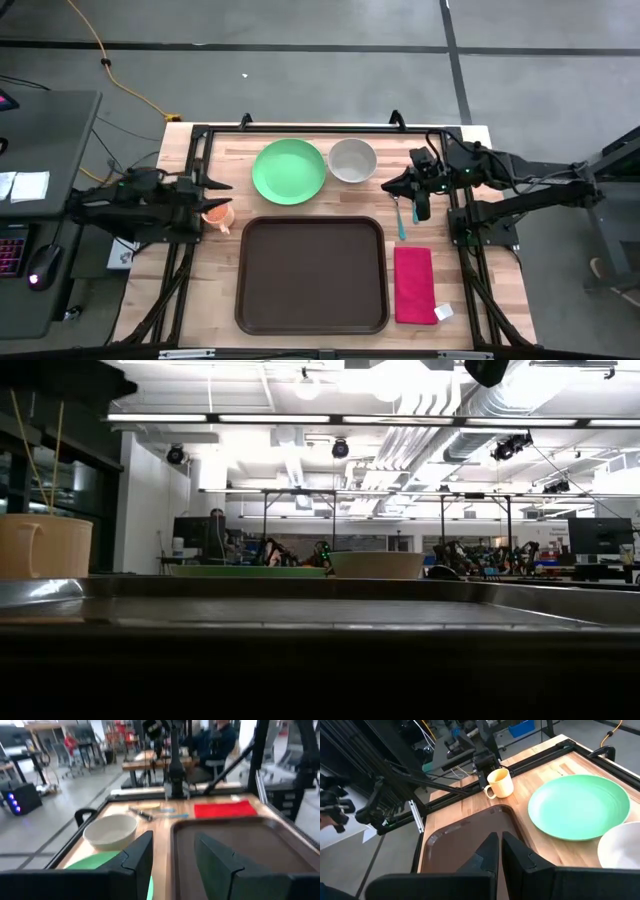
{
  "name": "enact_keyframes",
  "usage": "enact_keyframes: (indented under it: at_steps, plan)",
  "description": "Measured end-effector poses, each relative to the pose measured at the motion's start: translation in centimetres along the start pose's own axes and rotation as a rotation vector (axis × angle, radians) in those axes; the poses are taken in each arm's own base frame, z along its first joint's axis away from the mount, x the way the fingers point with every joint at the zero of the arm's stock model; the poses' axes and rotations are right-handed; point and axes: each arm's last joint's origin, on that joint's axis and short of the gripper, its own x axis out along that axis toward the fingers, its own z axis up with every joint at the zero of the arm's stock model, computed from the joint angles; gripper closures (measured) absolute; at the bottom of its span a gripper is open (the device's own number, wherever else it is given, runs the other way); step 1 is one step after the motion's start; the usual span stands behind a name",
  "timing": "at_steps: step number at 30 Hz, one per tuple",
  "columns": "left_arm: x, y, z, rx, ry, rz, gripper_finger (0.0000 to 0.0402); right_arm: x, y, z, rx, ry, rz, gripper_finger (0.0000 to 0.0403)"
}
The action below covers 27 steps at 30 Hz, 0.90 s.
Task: Set up tray
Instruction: Put the orange mug on the black serving tray
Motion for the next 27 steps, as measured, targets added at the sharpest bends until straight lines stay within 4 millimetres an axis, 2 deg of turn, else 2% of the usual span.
enact_keyframes:
  at_steps: [6, 13, 20, 27]
  plan:
    - [-1.9, 0.6, 3.7, 0.034, 0.110, 0.011, 0.0227, 0.0, -0.1, 0.0, -0.005, -0.009, -0.019, 0.0402]
    - [-1.0, 0.9, 6.4, 0.047, 0.323, -0.001, 0.0227, 0.0, -0.1, 0.1, -0.045, -0.020, -0.044, 0.0402]
    - [0.9, 0.6, 7.2, 0.088, 0.430, -0.076, 0.0227, -0.1, -0.3, 0.2, -0.156, -0.041, -0.103, 0.0402]
    - [1.0, 0.5, 7.3, 0.079, 0.413, -0.117, 0.0227, -0.1, -0.3, 0.2, -0.211, -0.047, -0.105, 0.0402]
